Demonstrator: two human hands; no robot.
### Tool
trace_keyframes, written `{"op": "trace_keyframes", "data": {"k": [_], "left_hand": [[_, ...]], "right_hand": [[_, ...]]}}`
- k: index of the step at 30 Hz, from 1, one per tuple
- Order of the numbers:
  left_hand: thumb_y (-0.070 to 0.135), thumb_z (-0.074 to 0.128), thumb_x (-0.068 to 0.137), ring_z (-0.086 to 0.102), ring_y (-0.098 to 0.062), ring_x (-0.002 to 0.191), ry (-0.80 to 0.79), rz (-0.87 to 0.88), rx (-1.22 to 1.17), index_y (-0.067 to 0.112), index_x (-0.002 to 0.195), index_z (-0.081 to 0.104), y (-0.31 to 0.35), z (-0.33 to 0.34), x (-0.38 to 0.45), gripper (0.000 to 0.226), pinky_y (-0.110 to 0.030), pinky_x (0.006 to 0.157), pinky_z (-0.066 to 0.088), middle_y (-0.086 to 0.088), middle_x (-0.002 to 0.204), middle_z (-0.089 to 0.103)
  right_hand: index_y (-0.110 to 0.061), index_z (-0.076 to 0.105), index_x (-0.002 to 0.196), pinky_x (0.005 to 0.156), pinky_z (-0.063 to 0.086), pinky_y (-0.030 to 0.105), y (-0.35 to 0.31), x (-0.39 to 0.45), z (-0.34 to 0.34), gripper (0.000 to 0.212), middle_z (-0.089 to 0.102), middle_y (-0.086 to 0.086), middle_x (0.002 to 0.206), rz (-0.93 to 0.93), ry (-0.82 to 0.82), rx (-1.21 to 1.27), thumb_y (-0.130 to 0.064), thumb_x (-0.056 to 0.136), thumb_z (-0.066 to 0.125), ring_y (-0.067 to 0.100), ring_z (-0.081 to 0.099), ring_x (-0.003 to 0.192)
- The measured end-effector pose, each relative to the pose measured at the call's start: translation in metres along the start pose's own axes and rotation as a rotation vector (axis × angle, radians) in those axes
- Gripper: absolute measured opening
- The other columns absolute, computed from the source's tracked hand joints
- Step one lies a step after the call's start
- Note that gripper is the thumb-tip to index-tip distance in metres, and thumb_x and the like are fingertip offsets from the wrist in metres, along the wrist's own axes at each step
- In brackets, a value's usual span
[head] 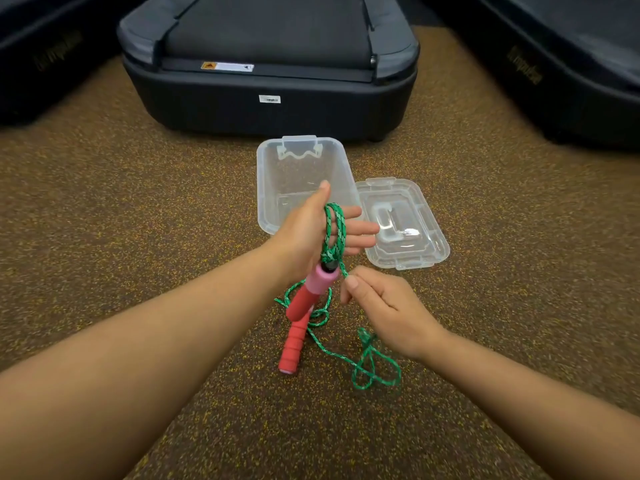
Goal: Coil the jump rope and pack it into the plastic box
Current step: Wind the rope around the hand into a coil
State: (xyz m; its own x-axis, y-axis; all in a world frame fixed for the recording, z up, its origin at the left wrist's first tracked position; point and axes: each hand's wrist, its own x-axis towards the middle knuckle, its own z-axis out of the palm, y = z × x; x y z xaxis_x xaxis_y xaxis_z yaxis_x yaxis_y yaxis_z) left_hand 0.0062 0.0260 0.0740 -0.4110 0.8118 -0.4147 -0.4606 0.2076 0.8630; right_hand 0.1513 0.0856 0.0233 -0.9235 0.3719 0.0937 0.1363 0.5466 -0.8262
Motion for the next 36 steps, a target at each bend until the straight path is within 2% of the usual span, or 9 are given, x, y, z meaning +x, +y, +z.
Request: {"op": "trace_keyframes", "data": {"k": [3,5,10,15,22,25,27,32,36], "left_hand": [[0.058,0.008,0.096,0.068,-0.033,0.088,-0.015,-0.028,0.142,-0.001,0.124,0.054,-0.002,0.001,0.001,0.079,-0.036,0.079,0.055,-0.028,0.109,0.067],[0.062,0.008,0.094,0.068,-0.029,0.087,-0.061,-0.048,0.220,0.000,0.118,0.059,-0.004,0.003,-0.001,0.084,-0.033,0.074,0.056,-0.024,0.101,0.069],[0.055,-0.002,0.096,0.054,-0.009,0.037,-0.218,-0.030,0.395,0.009,0.041,0.058,-0.003,0.009,-0.012,0.094,-0.014,0.046,0.046,-0.006,0.040,0.056],[0.073,-0.009,0.082,0.063,-0.031,0.059,-0.450,-0.168,0.475,-0.005,0.103,0.066,-0.004,0.005,-0.009,0.110,-0.034,0.066,0.052,-0.025,0.075,0.069],[0.042,0.025,0.100,0.051,-0.011,0.037,-0.537,-0.098,0.440,0.003,0.095,0.065,-0.001,0.009,-0.013,0.055,-0.019,0.044,0.044,-0.001,0.045,0.058],[0.033,0.031,0.100,0.042,-0.010,0.036,-0.492,-0.083,0.278,-0.003,0.089,0.058,-0.005,0.009,-0.011,0.047,-0.020,0.045,0.040,0.004,0.039,0.046],[0.034,0.031,0.100,0.039,-0.008,0.035,-0.449,-0.068,0.136,0.001,0.088,0.053,-0.004,0.011,-0.011,0.042,-0.020,0.046,0.040,0.006,0.038,0.043],[0.036,0.031,0.101,0.041,-0.007,0.038,-0.296,-0.010,-0.067,0.012,0.086,0.063,0.000,0.007,-0.005,0.043,-0.022,0.049,0.040,0.008,0.044,0.045],[0.037,0.031,0.101,0.051,-0.007,0.042,-0.200,-0.005,-0.161,0.011,0.095,0.064,-0.001,0.003,0.000,0.043,-0.018,0.049,0.045,0.006,0.052,0.059]], "right_hand": [[-0.022,0.064,0.073,0.063,0.041,0.024,-0.008,0.003,-0.006,0.027,0.060,-0.007,0.066,-0.029,0.016,0.102,-0.029,0.091,0.045,0.006,0.054,0.065],[-0.019,0.064,0.072,0.078,0.047,0.036,-0.012,0.009,-0.013,0.026,0.066,0.010,0.082,-0.061,0.027,0.162,-0.030,0.089,0.046,0.024,0.061,0.083],[-0.002,0.058,0.075,0.058,0.046,0.029,-0.023,0.023,-0.040,0.027,0.054,0.030,0.061,-0.090,0.058,0.248,-0.020,0.092,0.048,0.028,0.051,0.055],[-0.023,0.054,0.066,0.051,0.032,0.012,-0.015,0.036,-0.059,0.028,0.046,-0.013,0.051,-0.092,0.195,0.032,-0.027,0.093,0.051,-0.001,0.042,0.051],[-0.024,0.047,0.066,0.056,0.034,0.021,0.005,0.036,-0.051,0.032,0.047,-0.013,0.055,0.020,0.143,0.133,-0.031,0.097,0.046,-0.001,0.039,0.056],[-0.008,0.052,0.075,0.067,0.042,0.045,0.020,0.033,-0.041,0.041,0.058,0.025,0.071,0.090,0.135,0.196,-0.042,0.096,0.042,0.021,0.051,0.067],[-0.005,0.056,0.084,0.075,0.043,0.056,0.026,0.031,-0.031,0.046,0.058,0.032,0.081,0.132,0.118,0.205,-0.047,0.096,0.041,0.035,0.055,0.071],[-0.025,0.054,0.073,0.055,0.033,0.034,0.031,0.012,-0.013,0.032,0.046,-0.001,0.060,0.129,0.115,0.088,-0.039,0.098,0.038,0.011,0.040,0.055],[-0.027,0.052,0.073,0.055,0.035,0.033,0.025,0.003,-0.004,0.031,0.051,-0.009,0.061,0.089,0.053,-0.047,-0.039,0.097,0.038,0.004,0.043,0.054]]}}
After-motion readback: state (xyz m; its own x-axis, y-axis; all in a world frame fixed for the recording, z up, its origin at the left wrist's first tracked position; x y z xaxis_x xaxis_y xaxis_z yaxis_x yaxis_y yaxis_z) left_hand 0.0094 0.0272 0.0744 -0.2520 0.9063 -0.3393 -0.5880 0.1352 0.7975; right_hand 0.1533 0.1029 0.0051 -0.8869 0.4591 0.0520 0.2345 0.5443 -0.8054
